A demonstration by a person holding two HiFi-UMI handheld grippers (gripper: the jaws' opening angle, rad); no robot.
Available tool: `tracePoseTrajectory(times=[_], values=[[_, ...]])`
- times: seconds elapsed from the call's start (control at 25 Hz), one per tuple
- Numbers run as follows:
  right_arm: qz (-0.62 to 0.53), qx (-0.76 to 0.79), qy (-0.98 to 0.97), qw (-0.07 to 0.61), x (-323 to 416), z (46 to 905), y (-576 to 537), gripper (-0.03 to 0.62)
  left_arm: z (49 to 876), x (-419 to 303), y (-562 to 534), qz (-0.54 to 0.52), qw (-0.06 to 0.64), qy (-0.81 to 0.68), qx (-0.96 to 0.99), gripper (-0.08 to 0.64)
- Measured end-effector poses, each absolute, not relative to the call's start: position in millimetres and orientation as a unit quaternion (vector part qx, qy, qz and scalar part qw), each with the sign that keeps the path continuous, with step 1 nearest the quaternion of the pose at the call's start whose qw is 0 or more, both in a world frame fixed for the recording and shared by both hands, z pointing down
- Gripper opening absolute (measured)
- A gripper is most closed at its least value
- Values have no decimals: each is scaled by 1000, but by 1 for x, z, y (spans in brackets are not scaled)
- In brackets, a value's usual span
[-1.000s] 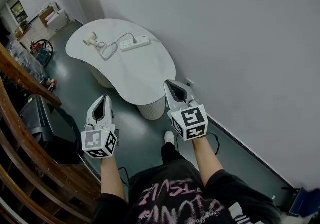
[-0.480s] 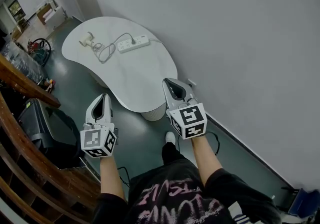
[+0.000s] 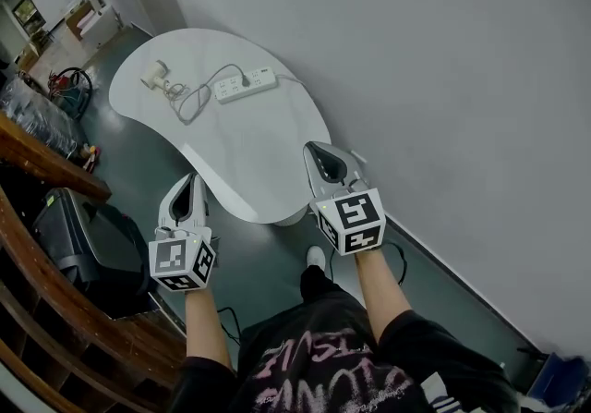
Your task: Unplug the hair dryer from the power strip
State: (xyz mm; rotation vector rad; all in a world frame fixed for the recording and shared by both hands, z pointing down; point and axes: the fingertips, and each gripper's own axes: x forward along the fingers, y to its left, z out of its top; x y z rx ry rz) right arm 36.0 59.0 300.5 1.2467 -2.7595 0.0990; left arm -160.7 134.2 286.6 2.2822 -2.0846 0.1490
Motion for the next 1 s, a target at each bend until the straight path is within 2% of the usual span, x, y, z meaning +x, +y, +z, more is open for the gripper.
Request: tracePoseTrajectory(times=[1.0], values=[[45, 374, -925, 48, 40, 301, -97, 9, 281, -137, -18, 68, 23, -688, 722, 0]])
